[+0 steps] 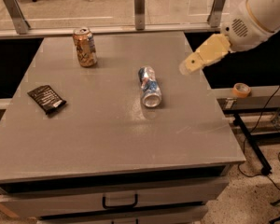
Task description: Place redbull can upright
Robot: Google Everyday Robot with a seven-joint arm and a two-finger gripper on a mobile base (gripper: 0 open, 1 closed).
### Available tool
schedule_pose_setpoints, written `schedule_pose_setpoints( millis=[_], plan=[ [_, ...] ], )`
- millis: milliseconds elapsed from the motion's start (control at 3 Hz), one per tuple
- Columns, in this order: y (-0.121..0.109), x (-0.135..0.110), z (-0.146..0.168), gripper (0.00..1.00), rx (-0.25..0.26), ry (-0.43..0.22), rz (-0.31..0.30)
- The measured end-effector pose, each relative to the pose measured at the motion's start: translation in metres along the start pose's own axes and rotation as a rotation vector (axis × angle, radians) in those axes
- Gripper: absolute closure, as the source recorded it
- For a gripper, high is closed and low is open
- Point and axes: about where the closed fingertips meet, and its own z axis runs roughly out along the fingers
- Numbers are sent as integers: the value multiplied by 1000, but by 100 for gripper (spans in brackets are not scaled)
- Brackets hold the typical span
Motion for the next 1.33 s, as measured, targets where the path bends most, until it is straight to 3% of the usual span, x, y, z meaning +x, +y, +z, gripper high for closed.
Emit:
schedule_pose_setpoints(
  millis=[667,1333],
  plan=[
    [1,-4,8,0,-1,8,118],
    [12,-21,44,0,34,82,354]
  ],
)
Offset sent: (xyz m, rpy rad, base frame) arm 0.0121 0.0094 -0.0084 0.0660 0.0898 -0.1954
